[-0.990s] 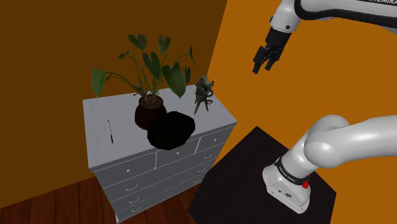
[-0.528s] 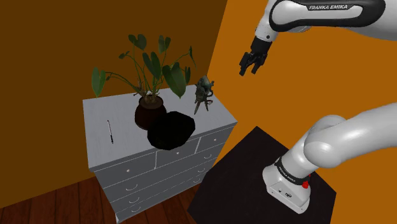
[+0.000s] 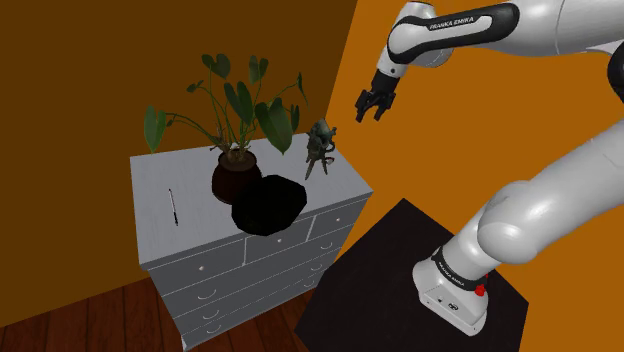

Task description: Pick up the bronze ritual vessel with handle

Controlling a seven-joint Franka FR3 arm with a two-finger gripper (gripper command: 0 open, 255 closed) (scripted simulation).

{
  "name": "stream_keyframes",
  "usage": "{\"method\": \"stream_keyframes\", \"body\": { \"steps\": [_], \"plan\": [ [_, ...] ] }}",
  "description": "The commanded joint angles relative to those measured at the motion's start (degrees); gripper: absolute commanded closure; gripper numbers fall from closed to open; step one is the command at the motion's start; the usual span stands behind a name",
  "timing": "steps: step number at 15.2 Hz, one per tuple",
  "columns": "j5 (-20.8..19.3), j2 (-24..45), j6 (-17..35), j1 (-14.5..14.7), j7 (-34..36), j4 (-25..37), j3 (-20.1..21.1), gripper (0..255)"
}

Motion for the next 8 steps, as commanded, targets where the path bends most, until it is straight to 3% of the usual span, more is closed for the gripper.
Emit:
{"method": "stream_keyframes", "body": {
  "steps": [1, 8],
  "plan": [
    [1.83, 4.29, 2.70, -0.04, -1.58, 1.58, -0.81, 0],
    [9.86, 20.08, 7.71, -1.47, -7.51, 11.45, -1.91, 0]
  ]
}}
